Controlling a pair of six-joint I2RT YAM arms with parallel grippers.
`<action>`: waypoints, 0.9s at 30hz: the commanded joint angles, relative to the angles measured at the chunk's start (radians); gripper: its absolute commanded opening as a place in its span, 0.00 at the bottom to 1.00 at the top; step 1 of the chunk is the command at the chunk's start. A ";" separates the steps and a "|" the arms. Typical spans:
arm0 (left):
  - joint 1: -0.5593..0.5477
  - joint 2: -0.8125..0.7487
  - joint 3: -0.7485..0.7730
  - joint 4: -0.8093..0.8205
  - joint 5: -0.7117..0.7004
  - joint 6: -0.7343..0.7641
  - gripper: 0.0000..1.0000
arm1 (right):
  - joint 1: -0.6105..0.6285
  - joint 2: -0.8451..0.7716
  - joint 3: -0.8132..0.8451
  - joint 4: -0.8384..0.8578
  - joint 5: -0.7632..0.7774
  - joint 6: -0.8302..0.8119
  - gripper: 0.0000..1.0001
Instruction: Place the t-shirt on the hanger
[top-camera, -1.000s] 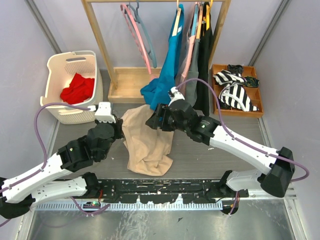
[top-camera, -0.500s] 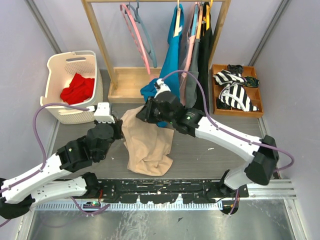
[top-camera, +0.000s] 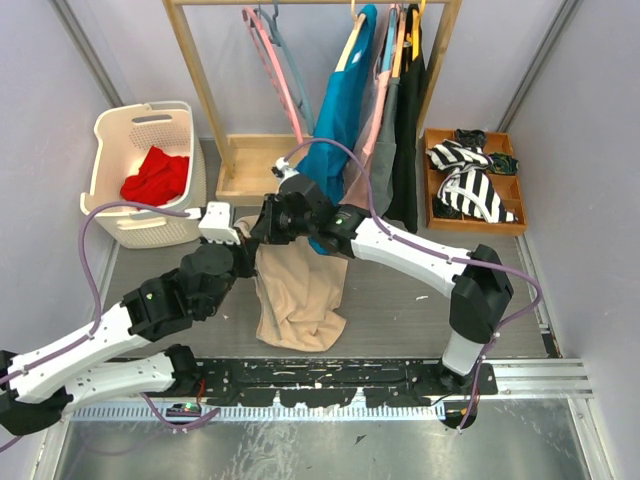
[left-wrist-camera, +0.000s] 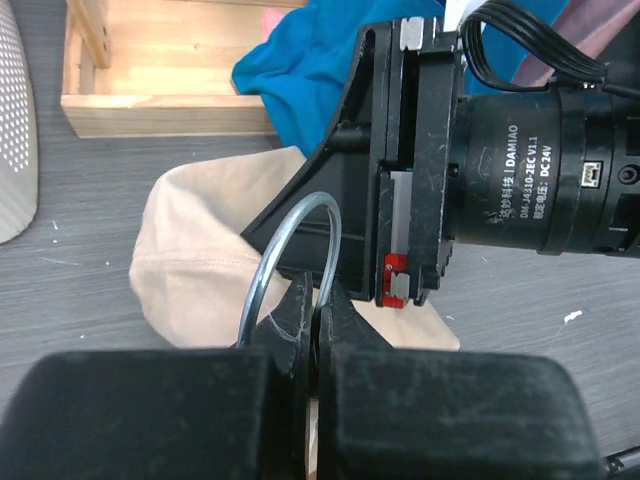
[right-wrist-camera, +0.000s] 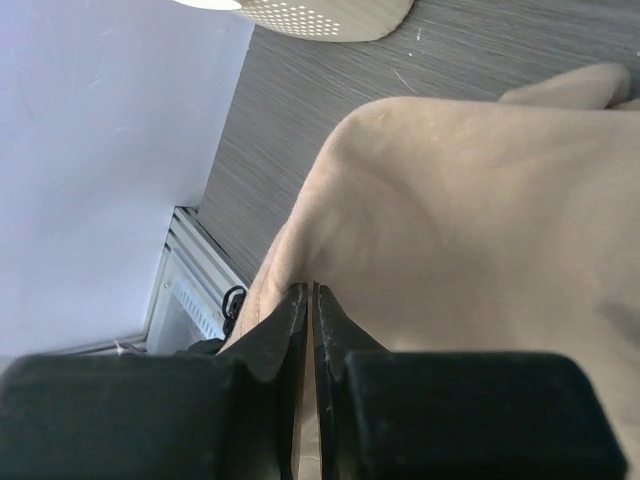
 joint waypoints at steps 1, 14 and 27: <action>0.000 0.011 -0.022 0.114 0.006 -0.009 0.00 | 0.002 -0.026 0.002 0.106 -0.122 -0.026 0.11; 0.000 0.067 -0.097 0.073 -0.052 -0.008 0.00 | -0.049 -0.345 -0.287 -0.085 -0.045 -0.177 0.48; 0.002 0.253 -0.052 0.177 -0.011 0.043 0.00 | -0.062 -0.710 -0.335 -0.251 -0.132 -0.321 0.57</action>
